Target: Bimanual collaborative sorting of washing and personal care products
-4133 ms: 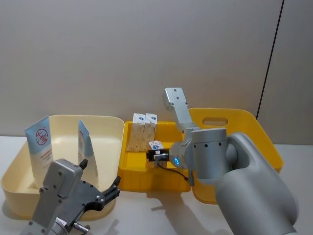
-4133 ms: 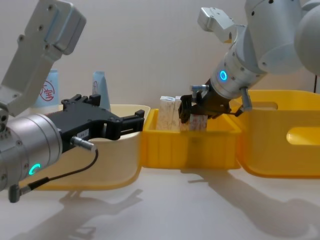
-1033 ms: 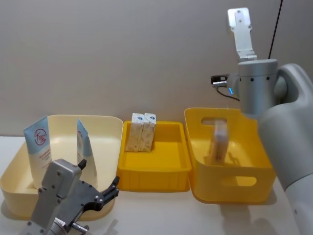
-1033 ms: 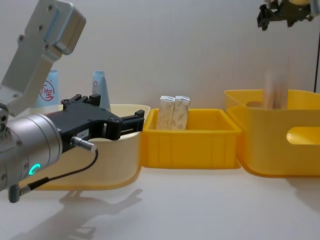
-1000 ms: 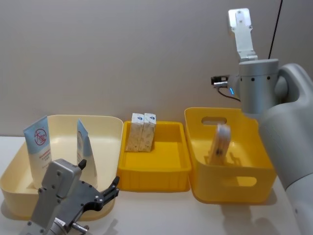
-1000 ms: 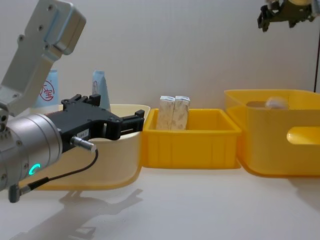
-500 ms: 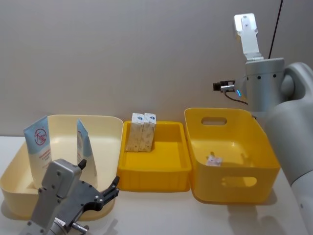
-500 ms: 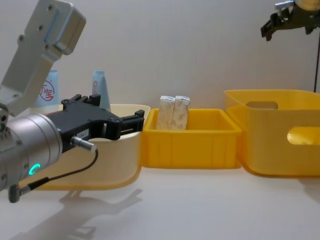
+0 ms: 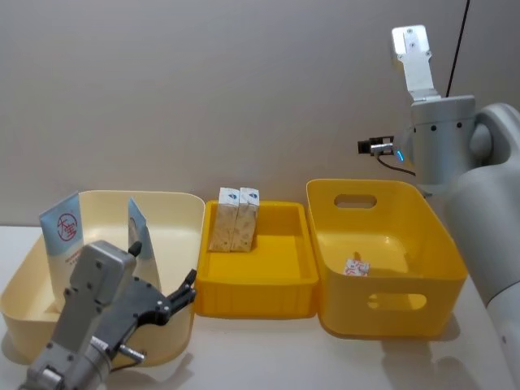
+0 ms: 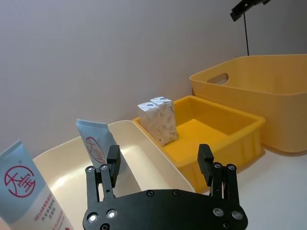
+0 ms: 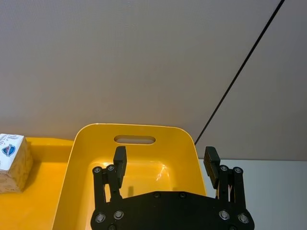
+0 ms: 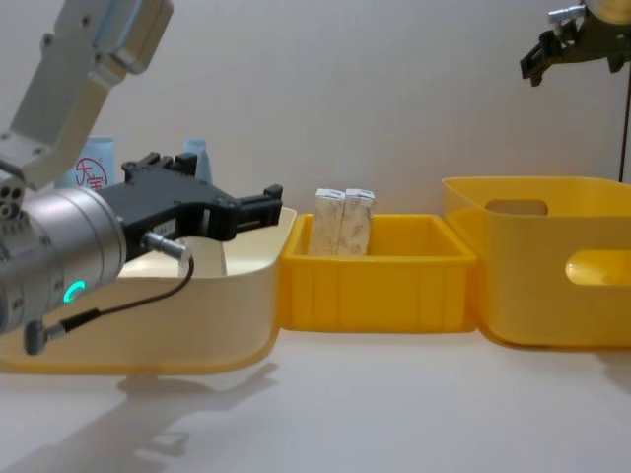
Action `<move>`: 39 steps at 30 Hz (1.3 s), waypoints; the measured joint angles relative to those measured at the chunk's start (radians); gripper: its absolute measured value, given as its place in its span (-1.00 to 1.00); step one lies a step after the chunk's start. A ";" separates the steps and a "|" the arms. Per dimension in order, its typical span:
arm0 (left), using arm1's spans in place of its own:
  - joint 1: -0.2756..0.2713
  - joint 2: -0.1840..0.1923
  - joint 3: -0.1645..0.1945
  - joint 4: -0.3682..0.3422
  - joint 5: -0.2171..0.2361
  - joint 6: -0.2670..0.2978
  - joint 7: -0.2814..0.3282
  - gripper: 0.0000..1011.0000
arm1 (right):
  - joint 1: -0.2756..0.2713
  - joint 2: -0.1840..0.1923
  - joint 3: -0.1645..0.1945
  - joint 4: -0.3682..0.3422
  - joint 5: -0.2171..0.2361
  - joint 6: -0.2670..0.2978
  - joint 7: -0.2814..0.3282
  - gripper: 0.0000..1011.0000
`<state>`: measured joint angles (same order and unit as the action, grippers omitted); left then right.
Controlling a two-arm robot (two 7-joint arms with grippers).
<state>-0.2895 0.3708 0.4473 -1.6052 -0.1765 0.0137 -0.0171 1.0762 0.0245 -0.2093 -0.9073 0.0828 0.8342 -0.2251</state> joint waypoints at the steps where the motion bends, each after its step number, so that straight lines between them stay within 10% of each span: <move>1: -0.004 -0.002 -0.001 0.003 0.001 0.000 0.000 0.98 | 0.000 0.000 0.000 0.001 0.000 0.000 0.000 0.98; 25: -0.114 -0.093 -0.038 0.165 -0.011 -0.013 0.002 0.98 | 0.002 0.002 0.001 0.004 0.000 0.004 0.001 0.98; 39: -0.198 -0.091 -0.037 0.237 -0.027 0.126 -0.072 0.98 | 0.002 0.002 0.001 0.005 0.000 0.004 0.001 0.98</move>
<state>-0.4871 0.2801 0.4101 -1.3677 -0.2031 0.1401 -0.0886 1.0787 0.0267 -0.2086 -0.9027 0.0828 0.8385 -0.2239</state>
